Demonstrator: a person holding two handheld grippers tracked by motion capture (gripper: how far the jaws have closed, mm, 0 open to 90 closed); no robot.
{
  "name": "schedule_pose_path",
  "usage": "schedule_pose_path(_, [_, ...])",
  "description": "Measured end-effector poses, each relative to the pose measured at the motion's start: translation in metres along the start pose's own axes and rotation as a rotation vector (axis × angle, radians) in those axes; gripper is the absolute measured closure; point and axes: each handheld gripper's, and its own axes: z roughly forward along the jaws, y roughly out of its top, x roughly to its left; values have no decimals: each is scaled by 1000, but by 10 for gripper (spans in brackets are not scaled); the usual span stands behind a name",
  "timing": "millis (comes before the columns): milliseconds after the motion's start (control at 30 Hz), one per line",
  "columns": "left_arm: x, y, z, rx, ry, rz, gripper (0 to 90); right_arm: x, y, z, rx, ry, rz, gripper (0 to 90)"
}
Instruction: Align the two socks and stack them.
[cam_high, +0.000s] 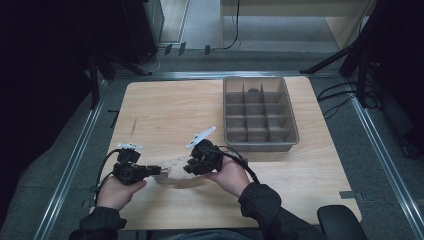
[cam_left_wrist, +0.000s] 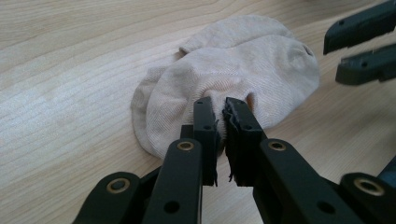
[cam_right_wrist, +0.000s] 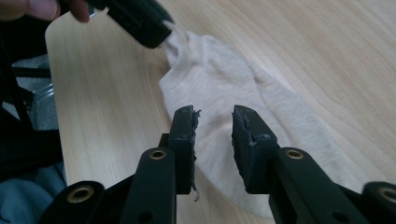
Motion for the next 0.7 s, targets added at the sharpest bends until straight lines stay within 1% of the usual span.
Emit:
schedule_pose_path(100, [0, 0, 0, 0, -2, 0, 827, 2, -4, 2, 1, 1, -3, 665])
schedule_pose_path(133, [0, 0, 0, -2, -1, -1, 827, 4, -9, 5, -2, 3, -9, 633])
schedule_pose_path(167, [0, 0, 0, -1, -2, 0, 827, 4, -9, 5, -2, 3, -9, 633])
schedule_pose_path(200, [0, 0, 0, 0, -1, 0, 826, 5, -13, 7, -4, 5, -12, 591])
schedule_pose_path(233, [0, 0, 0, 0, -1, 0, 826, 5, -13, 7, -4, 5, -12, 591])
schedule_pose_path(267, [1, 0, 0, 1, -1, 0, 826, 5, -18, 10, -2, 8, -17, 563])
schedule_pose_path(300, [1, 0, 0, 1, 0, 1, 826, 5, -18, 10, -2, 8, -17, 563])
schedule_pose_path(333, [1, 0, 0, 1, -1, 0, 826, 6, -20, 12, -1, 8, -21, 534])
schedule_pose_path(367, [1, 0, 0, 3, 0, 0, 826, 7, -24, 16, 1, 5, -39, 507])
schedule_pose_path(433, [1, 0, 0, 7, 1, 1, 826, 8, -28, 19, 0, -14, -48, 468])
schedule_pose_path(467, [1, 0, 0, 6, 1, -1, 826, 8, -30, 21, -13, -28, -52, 450])
schedule_pose_path(500, [1, 0, 0, 6, 1, -1, 826, 8, -30, 21, -13, -28, -52, 450])
schedule_pose_path(533, [2, 0, 0, 7, 1, -2, 826, 7, -32, 24, -23, -48, -55, 431])
schedule_pose_path(700, [3, -1, 1, 10, 1, -2, 826, 4, -36, 32, -12, -52, -50, 427])
